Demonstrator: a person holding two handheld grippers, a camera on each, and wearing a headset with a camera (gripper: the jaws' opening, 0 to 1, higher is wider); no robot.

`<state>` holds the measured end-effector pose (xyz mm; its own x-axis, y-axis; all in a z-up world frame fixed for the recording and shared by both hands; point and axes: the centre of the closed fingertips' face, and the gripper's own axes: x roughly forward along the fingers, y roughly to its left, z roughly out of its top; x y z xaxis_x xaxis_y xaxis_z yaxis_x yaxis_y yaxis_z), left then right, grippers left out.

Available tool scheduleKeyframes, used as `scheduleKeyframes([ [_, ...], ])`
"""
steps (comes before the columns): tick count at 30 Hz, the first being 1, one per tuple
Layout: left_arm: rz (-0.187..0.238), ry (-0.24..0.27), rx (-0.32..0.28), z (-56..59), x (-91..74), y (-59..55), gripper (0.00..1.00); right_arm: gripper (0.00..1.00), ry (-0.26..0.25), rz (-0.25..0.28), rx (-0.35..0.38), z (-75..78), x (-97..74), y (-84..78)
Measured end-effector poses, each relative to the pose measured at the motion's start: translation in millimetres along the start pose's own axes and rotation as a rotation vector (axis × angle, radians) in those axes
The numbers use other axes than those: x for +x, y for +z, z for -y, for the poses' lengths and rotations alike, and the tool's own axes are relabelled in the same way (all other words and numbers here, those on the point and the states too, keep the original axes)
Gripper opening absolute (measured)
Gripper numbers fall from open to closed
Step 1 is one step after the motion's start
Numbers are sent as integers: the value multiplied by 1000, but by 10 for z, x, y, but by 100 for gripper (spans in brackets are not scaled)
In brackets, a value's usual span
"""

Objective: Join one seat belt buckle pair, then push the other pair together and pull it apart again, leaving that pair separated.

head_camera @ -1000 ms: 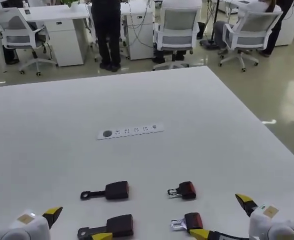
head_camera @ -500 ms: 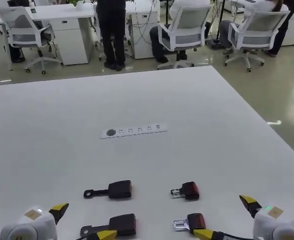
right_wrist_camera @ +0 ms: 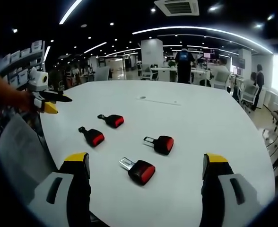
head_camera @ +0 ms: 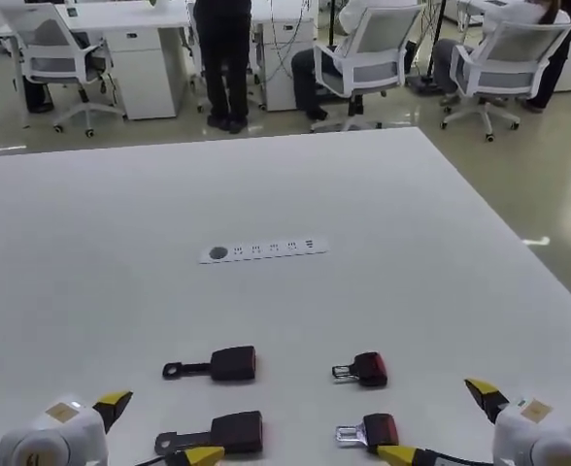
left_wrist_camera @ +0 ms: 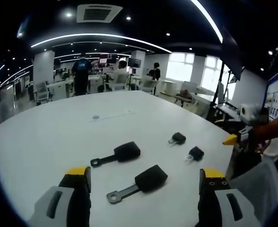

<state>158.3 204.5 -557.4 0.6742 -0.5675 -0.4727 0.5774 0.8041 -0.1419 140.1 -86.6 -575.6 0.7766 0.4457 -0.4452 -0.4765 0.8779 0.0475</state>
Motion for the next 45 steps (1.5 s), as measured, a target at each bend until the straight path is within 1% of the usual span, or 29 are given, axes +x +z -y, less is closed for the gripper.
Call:
scheduleKeyframes([
  [1, 0, -6, 14, 10, 7, -2, 97, 99, 14, -17, -13, -23, 10, -31],
  [3, 7, -13, 29, 9, 16, 7, 96, 99, 23, -17, -14, -35, 21, -45],
  [9, -8, -33, 32, -12, 44, -30, 95, 99, 45, -32, -16, -54, 75, -97],
  [12, -20, -47, 48, 13, 48, -47, 94, 99, 59, -41, -23, -57, 93, -126],
  [14, -30, -55, 57, 2, 63, -82, 93, 99, 65, -54, -27, -49, 105, -151],
  [18, -43, -73, 80, 4, 108, -113, 90, 99, 90, -72, -37, -81, 130, -167],
  [21, -47, -95, 114, 24, 136, -118, 88, 99, 108, -90, -40, -116, 162, -171],
  [25, -76, -128, 149, 55, 192, -161, 85, 99, 147, -112, -66, -159, 221, -201],
  [27, -100, -152, 179, 77, 230, -196, 84, 99, 173, -128, -71, -164, 264, -240],
  [32, -128, -190, 223, 95, 352, -237, 82, 97, 218, -162, -77, -167, 327, -297],
  [33, -127, -198, 227, 92, 376, -244, 82, 96, 227, -169, -79, -166, 340, -312],
  [34, -126, -211, 235, 90, 414, -256, 81, 96, 237, -175, -79, -155, 368, -336],
  [36, -141, -226, 251, 72, 486, -300, 79, 95, 258, -182, -85, -148, 407, -359],
  [38, -160, -247, 262, 113, 535, -283, 78, 94, 274, -189, -86, -128, 449, -382],
  [39, -163, -251, 268, 117, 548, -289, 78, 94, 278, -191, -87, -119, 459, -392],
  [40, -176, -260, 289, 131, 586, -320, 78, 93, 290, -195, -84, -119, 480, -398],
  [42, -190, -279, 314, 157, 644, -336, 77, 89, 309, -209, -99, -126, 503, -409],
  [43, -196, -287, 317, 154, 688, -370, 76, 89, 314, -216, -115, -113, 525, -421],
  [44, -198, -289, 318, 153, 698, -379, 75, 89, 317, -218, -117, -112, 529, -425],
  [45, -204, -297, 316, 144, 742, -402, 75, 88, 324, -226, -122, -100, 554, -439],
])
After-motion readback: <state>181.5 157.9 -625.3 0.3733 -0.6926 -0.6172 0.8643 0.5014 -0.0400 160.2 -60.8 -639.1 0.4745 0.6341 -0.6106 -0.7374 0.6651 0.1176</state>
